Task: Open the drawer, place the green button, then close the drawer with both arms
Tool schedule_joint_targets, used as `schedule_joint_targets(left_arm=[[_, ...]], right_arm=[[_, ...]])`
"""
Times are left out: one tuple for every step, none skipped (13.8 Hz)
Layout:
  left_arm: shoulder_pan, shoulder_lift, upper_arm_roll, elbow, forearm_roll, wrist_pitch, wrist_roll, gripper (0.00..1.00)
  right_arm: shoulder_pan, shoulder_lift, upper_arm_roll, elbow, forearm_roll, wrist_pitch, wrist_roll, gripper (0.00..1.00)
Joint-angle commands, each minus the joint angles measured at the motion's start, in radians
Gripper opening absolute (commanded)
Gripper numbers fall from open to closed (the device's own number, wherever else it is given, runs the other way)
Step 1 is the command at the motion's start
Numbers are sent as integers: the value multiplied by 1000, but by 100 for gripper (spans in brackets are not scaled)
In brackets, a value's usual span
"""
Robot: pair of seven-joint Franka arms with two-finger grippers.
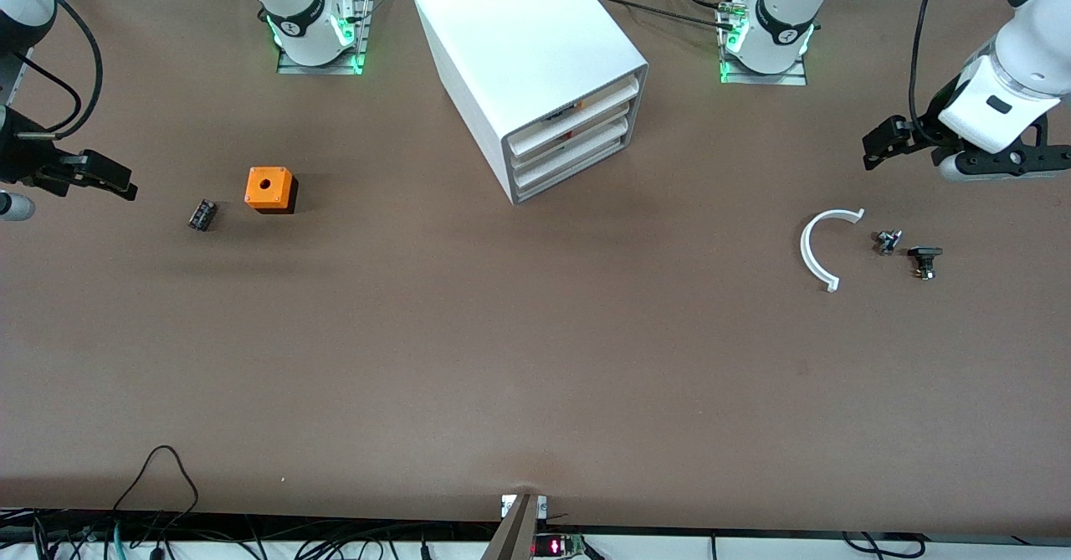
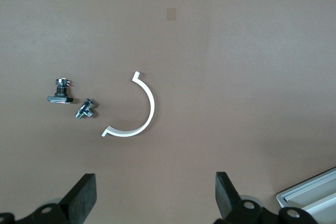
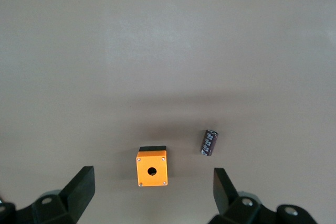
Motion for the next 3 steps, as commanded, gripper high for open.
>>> schedule_joint_targets(left_arm=[[8, 17, -8, 40, -6, -43, 19, 100], [8, 17, -8, 40, -7, -43, 19, 100], [8, 18, -8, 42, -7, -41, 25, 100]], right_arm=[[3, -8, 1, 6, 15, -2, -10, 100], [3, -8, 1, 6, 17, -2, -10, 100], [3, -8, 1, 6, 17, -2, -9, 100]])
